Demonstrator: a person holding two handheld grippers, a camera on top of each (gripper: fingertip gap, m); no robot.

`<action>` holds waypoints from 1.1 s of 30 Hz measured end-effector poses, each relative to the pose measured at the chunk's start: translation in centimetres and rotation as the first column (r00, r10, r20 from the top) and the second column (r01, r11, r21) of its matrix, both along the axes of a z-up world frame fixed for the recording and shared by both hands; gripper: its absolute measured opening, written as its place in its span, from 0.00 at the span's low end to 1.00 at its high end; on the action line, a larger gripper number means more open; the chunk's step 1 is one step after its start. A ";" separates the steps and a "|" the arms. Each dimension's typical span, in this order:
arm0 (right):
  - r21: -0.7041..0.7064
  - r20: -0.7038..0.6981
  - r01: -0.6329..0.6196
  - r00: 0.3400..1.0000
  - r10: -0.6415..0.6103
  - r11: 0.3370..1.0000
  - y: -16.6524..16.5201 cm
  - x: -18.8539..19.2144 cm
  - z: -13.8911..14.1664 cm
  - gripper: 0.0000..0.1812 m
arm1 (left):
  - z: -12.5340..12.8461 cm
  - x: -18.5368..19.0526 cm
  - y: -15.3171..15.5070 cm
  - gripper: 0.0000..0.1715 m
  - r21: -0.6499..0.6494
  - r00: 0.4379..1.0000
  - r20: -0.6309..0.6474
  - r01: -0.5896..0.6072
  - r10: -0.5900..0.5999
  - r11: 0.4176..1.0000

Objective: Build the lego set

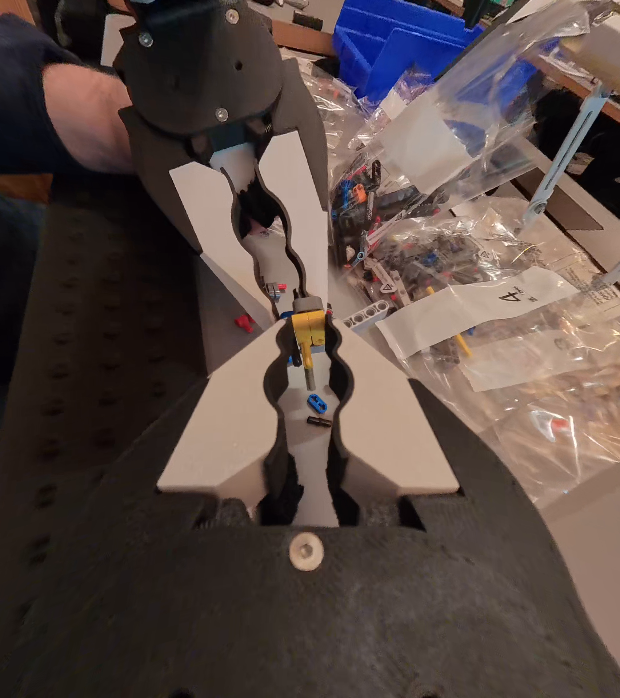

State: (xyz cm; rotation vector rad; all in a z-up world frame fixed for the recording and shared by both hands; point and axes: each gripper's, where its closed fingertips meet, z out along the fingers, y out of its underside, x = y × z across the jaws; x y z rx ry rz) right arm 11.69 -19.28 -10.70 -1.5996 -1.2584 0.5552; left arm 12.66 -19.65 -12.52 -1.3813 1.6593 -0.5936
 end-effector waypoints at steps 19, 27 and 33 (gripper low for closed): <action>-0.088 -0.233 -0.040 0.972 0.018 0.995 -0.4 2.1 2.7 0.08 | 3.0 -0.2 0.1 0.24 0.066 0.990 0.139 -0.014 0.005 0.998; -0.208 -0.330 -0.125 0.943 0.051 0.970 -0.9 1.9 3.1 0.07 | 2.4 0.1 0.5 0.09 0.142 0.995 0.094 -0.043 0.030 0.989; -0.090 -0.297 -0.042 0.955 0.013 0.995 -0.2 2.0 3.5 0.17 | 2.4 -0.1 0.4 0.07 -0.039 0.991 0.127 -0.032 0.037 0.999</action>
